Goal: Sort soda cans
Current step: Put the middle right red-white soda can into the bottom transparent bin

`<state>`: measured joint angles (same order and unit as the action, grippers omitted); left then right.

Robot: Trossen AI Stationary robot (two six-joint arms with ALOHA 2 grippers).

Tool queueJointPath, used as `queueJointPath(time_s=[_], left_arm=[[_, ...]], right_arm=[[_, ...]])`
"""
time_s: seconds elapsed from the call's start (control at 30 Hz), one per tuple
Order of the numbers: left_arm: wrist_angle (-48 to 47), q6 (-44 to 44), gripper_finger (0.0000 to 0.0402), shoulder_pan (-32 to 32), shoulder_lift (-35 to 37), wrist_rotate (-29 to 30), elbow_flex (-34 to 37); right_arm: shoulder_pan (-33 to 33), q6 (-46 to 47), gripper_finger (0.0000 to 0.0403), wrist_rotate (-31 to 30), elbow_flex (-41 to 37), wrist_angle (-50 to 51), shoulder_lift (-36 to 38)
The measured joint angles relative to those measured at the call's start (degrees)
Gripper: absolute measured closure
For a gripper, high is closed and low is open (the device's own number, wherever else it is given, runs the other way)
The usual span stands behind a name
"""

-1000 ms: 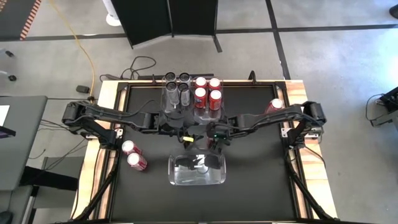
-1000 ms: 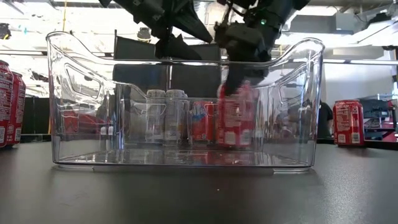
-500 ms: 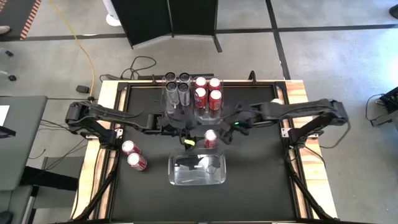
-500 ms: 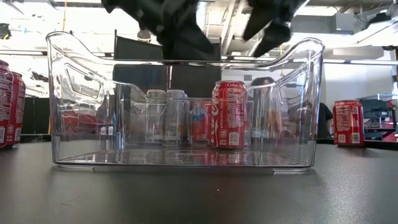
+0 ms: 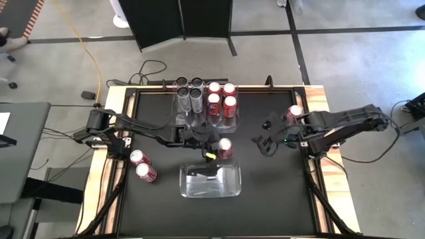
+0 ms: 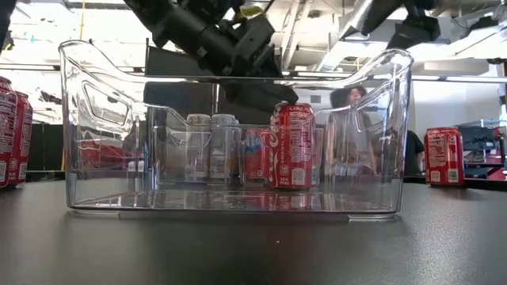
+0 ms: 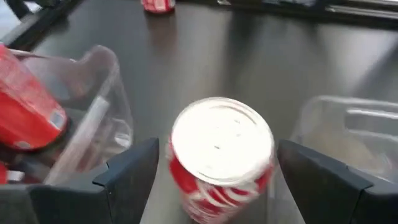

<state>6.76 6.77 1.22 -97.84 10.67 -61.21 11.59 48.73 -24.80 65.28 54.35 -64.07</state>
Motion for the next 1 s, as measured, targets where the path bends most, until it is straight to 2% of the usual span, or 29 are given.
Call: queueJointPath(time_s=[0.33,1.0], left_arm=[[3.5,-0.5,0.0077,-1.6,-2.6,-3.0,0.0],[9.9,1.8,0.0083,-3.9,-7.0,-8.3,-0.1]], right_arm=[[2.6,4.8,0.0010,-0.5,-1.8,-0.9,-0.8],[3.0,5.4,0.0010,-0.2,-1.9,-1.4,-0.7]])
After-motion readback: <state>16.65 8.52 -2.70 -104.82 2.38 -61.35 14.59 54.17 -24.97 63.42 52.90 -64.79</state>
